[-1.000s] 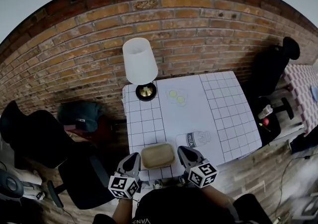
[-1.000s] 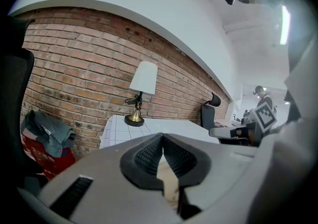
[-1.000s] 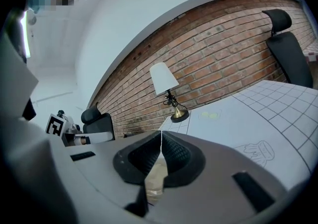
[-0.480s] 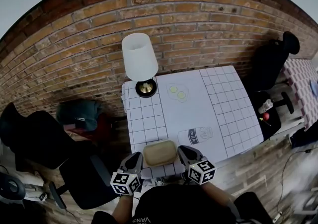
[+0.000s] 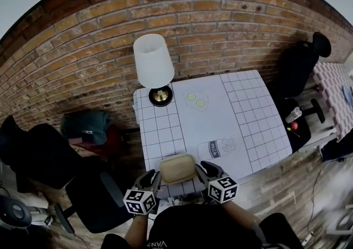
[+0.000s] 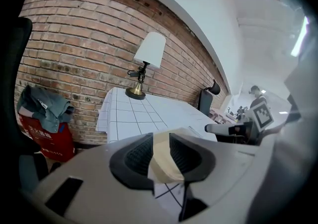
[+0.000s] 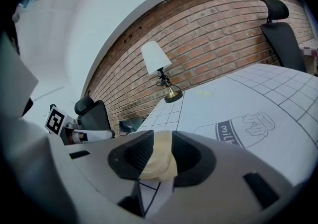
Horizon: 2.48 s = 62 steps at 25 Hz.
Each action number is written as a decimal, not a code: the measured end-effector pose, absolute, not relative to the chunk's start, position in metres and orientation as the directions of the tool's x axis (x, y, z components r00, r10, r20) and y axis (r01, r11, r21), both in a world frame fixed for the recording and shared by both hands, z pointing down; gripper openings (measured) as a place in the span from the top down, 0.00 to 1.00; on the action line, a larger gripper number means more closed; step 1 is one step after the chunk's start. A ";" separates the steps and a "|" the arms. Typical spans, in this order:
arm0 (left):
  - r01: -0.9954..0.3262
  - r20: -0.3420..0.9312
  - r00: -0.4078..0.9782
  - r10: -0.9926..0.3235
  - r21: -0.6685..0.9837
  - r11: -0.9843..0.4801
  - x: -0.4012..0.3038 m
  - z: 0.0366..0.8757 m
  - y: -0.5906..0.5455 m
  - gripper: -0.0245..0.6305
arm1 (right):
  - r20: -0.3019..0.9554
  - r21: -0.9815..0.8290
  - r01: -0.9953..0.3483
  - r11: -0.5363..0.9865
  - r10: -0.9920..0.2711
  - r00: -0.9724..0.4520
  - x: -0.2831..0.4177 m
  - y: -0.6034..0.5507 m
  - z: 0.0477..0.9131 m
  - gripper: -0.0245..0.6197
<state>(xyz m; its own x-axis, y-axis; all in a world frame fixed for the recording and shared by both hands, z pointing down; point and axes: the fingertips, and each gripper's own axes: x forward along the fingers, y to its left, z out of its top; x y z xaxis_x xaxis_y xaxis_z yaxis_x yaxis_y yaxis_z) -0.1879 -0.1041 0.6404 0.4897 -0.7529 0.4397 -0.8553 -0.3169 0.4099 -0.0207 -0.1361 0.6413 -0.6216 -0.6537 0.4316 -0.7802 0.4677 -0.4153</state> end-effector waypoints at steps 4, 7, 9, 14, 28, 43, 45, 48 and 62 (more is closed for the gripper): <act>-0.843 0.449 0.508 -0.735 0.435 -0.317 -0.183 0.647 -0.104 0.77 | 0.438 -0.438 -0.773 0.458 -0.642 -0.629 -0.024 -0.133 0.646 0.76; -0.838 0.464 0.513 -0.722 0.451 -0.306 -0.182 0.653 -0.105 0.69 | 0.444 -0.451 -0.769 0.453 -0.633 -0.634 -0.027 -0.132 0.650 0.72; -0.838 0.474 0.513 -0.716 0.457 -0.298 -0.182 0.657 -0.105 0.67 | 0.451 -0.462 -0.764 0.450 -0.623 -0.639 -0.029 -0.130 0.653 0.69; -0.834 0.490 0.519 -0.700 0.470 -0.289 -0.180 0.665 -0.105 0.65 | 0.465 -0.473 -0.761 0.444 -0.607 -0.644 -0.032 -0.128 0.658 0.68; -0.809 0.495 0.548 -0.674 0.519 -0.276 -0.172 0.674 -0.108 0.65 | 0.488 -0.471 -0.758 0.452 -0.582 -0.650 -0.038 -0.129 0.666 0.68; -0.799 0.460 0.539 -0.706 0.545 -0.255 -0.177 0.661 -0.111 0.65 | 0.457 -0.487 -0.745 0.456 -0.594 -0.662 -0.037 -0.135 0.653 0.74; -0.799 0.453 0.540 -0.710 0.540 -0.263 -0.177 0.657 -0.112 0.65 | 0.450 -0.488 -0.743 0.458 -0.597 -0.664 -0.037 -0.135 0.650 0.76; -0.803 0.440 0.535 -0.721 0.530 -0.273 -0.177 0.650 -0.115 0.65 | 0.430 -0.491 -0.737 0.465 -0.606 -0.669 -0.036 -0.136 0.643 0.77; -0.801 0.350 0.535 -0.769 0.502 -0.328 -0.178 0.609 -0.133 0.78 | 0.327 -0.492 -0.738 0.462 -0.688 -0.648 -0.020 -0.150 0.600 0.87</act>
